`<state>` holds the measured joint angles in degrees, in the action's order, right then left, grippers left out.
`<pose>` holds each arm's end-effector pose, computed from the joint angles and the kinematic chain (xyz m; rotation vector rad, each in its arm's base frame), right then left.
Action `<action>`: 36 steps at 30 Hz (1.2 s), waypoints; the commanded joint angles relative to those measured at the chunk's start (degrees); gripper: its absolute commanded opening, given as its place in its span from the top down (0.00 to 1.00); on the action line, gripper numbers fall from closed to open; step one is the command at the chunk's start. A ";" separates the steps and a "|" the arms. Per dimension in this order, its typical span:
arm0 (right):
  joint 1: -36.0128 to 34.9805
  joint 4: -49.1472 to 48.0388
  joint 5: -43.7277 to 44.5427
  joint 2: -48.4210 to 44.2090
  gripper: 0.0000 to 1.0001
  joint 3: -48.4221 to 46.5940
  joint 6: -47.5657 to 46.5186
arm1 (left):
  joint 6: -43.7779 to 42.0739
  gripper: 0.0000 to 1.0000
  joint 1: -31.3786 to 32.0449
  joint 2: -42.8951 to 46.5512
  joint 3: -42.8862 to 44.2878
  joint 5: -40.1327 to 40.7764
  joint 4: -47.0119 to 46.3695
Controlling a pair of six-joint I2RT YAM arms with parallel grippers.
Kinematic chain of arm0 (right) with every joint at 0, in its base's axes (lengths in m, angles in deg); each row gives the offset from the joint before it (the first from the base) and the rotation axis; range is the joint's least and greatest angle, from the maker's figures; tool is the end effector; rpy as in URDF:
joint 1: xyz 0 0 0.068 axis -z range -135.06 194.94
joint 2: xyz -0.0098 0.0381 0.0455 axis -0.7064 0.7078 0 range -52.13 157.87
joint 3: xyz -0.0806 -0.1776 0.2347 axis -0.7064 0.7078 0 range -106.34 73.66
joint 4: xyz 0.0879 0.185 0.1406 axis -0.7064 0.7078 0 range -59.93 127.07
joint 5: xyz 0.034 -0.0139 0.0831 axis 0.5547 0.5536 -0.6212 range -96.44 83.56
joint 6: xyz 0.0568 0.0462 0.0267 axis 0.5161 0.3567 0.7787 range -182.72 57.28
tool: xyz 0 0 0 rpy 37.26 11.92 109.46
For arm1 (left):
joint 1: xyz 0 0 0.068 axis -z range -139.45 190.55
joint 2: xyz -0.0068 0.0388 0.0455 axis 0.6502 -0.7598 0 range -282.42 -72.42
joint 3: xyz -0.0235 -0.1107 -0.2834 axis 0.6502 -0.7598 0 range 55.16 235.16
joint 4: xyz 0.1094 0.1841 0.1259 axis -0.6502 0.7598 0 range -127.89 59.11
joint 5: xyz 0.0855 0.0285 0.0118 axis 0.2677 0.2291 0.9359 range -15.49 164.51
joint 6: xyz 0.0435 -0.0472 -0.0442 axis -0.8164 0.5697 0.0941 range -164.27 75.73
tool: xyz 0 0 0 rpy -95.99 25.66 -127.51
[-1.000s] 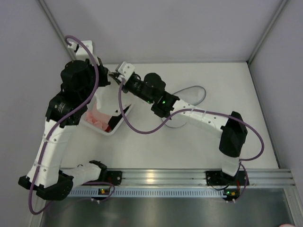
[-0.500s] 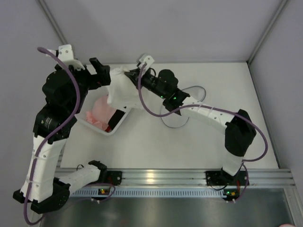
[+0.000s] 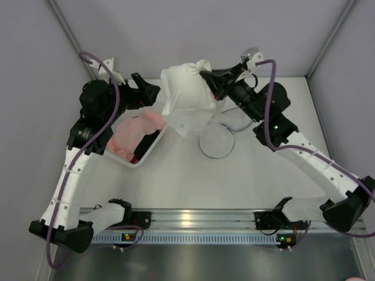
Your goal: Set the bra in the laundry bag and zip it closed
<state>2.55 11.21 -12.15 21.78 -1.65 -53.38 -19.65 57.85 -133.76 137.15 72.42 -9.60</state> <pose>0.2160 0.2064 0.5133 -0.4448 1.1822 0.8455 0.2014 -0.0654 0.4933 -0.0834 1.7357 -0.5734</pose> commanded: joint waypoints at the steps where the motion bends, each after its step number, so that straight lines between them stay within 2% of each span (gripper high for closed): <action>1: 2.57 6.10 0.62 -4.20 1.00 0.60 3.49 | -0.09 0.03 -1.92 -0.54 -3.85 -25.13 -14.64; 2: 3.10 6.46 0.53 -4.91 1.00 1.04 3.40 | -1.06 0.03 -1.83 -0.01 -7.17 -28.55 -18.06; 3: 3.63 6.72 0.53 -6.66 1.00 2.08 3.40 | -2.81 0.03 -1.83 0.60 -9.20 -35.81 -21.49; 5: 3.89 6.98 -0.26 -8.07 1.00 3.06 3.23 | -4.23 0.02 -1.83 2.97 -14.20 -41.57 -31.68; 6: 3.90 7.25 -0.35 -9.21 1.00 3.58 3.22 | -4.41 0.02 -1.83 3.50 -15.36 -45.42 -34.16; 8: 3.98 7.95 -0.61 -10.18 1.00 3.85 3.05 | -4.06 0.02 -1.74 3.86 -16.25 -48.26 -38.04; 14: 4.25 6.73 -4.29 -9.31 1.00 4.64 3.22 | -3.53 0.05 -1.83 -0.44 -14.50 -48.45 -37.96; 17: 4.25 4.79 -8.95 -8.09 1.00 5.00 4.01 | -6.59 0.05 -1.74 -2.02 -14.32 -44.68 -37.27; 23: 4.25 4.26 -12.03 -7.38 1.00 4.38 4.72 | -10.47 0.09 -1.83 -4.66 -12.39 -41.52 -36.29; 26: 4.25 4.00 -12.04 -7.81 1.00 5.08 4.63 | -7.59 0.25 -1.74 -5.89 -11.07 -41.85 -36.99; 27: 4.25 3.56 -11.69 -7.82 1.00 5.52 4.46 | -6.35 0.34 -1.74 -6.33 -10.81 -42.21 -37.43; 28: 4.33 3.47 -10.90 -7.99 1.00 5.78 4.46 | -4.86 0.49 -1.74 -6.16 -10.54 -42.38 -38.22; 31: 4.25 2.25 -10.63 -7.64 1.00 6.84 4.54 | 1.73 0.69 -1.74 -4.93 -10.72 -42.30 -41.29; 32: 4.25 1.54 -10.63 -7.38 1.00 7.62 4.98 | 4.27 0.88 -1.48 -4.49 -11.15 -41.51 -42.00; 34: 4.25 -0.99 -10.72 -7.20 1.00 9.12 5.59 | 5.87 0.99 -1.22 -3.00 -10.72 -39.66 -42.09; 36: 4.33 -1.89 -10.63 -6.67 1.00 9.65 6.12 | 6.93 1.00 -1.22 -1.86 -10.28 -39.22 -42.09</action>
<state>6.25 15.63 -22.16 14.89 7.42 -48.81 -17.38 56.41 -138.90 123.97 31.81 -45.93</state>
